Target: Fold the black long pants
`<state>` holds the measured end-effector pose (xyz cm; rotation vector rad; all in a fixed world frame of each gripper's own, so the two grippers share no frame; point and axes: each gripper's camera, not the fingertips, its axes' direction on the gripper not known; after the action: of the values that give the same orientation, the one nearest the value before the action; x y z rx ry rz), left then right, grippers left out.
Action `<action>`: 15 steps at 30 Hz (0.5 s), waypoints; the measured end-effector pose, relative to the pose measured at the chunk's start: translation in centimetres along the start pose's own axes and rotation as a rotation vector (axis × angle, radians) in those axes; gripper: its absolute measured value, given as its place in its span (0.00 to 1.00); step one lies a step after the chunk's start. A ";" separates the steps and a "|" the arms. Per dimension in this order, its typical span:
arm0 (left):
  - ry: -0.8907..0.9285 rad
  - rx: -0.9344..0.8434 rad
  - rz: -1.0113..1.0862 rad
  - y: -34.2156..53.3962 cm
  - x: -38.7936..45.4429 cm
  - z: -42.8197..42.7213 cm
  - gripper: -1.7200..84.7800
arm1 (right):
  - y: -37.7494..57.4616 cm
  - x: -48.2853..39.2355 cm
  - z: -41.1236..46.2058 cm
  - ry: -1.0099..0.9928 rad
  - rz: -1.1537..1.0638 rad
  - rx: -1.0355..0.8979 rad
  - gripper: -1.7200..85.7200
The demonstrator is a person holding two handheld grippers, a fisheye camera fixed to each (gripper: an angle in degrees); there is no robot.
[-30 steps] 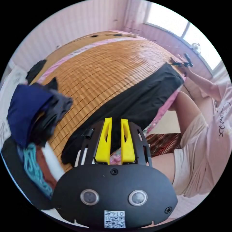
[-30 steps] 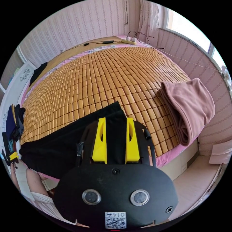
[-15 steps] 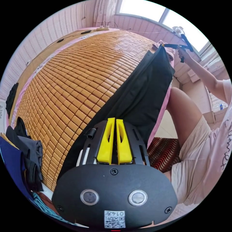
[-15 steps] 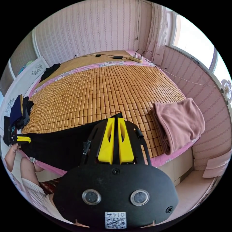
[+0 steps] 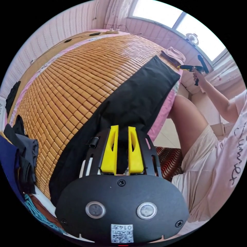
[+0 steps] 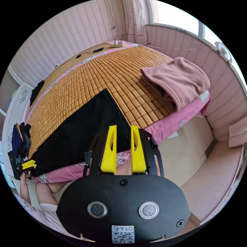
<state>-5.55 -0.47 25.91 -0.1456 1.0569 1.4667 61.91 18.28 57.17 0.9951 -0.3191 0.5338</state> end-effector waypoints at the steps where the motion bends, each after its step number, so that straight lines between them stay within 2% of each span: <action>1: 0.031 -0.014 0.004 0.4 0.8 0.8 0.10 | 1.1 0.6 1.0 -0.022 0.042 -0.042 0.12; 3: 0.061 -0.029 -0.005 0.9 1.7 2.3 0.10 | 1.9 1.0 2.4 -0.071 0.084 -0.091 0.10; 5: 0.101 -0.048 -0.030 1.4 2.1 3.8 0.11 | 2.5 0.5 2.6 -0.117 0.076 -0.041 0.05; 12: 0.133 -0.013 -0.050 2.6 2.4 4.0 0.10 | 3.2 -0.2 2.7 -0.120 0.122 0.053 0.03; 15: 0.148 -0.029 -0.062 3.4 2.3 4.8 0.09 | 2.9 -0.7 5.9 -0.102 0.163 -0.018 0.03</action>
<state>-6.65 5.04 28.88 -0.3092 1.1400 1.4321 59.58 14.31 61.87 0.9861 -0.4978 0.6275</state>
